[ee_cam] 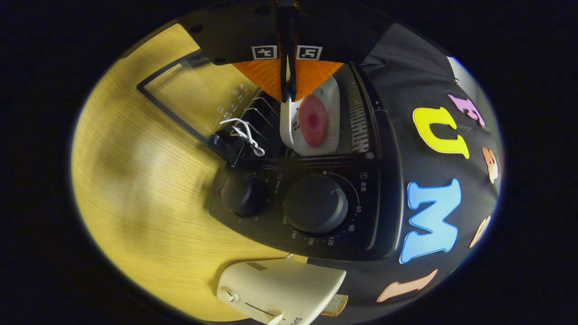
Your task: Open the toaster oven, put the food inside, and close the toaster oven door.
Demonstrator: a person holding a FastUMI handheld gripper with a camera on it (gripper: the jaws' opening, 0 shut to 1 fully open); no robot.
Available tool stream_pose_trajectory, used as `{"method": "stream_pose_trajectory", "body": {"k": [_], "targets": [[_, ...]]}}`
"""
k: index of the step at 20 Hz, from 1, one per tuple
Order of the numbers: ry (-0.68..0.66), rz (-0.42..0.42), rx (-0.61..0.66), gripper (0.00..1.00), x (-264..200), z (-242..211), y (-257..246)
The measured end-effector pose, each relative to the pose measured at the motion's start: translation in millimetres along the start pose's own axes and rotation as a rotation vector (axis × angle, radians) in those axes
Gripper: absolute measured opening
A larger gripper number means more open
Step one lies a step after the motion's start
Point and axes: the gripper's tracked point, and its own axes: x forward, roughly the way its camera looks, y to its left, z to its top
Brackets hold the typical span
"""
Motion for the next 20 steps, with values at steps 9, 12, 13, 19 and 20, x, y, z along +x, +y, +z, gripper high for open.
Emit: {"method": "stream_pose_trajectory", "body": {"k": [9,12,13,19,20], "targets": [[-0.116,0.052,-0.011,0.03,15.7,1.0,18.3],[-0.139,0.048,-0.027,0.05,16.0,0.3,20.0],[-0.142,0.043,-0.034,0.08,15.1,0.4,18.7],[-0.083,0.096,-0.037,0.22,3.1,-20.6,30.3],[-0.067,0.096,-0.052,0.28,-0.1,-28.3,30.3]]}}
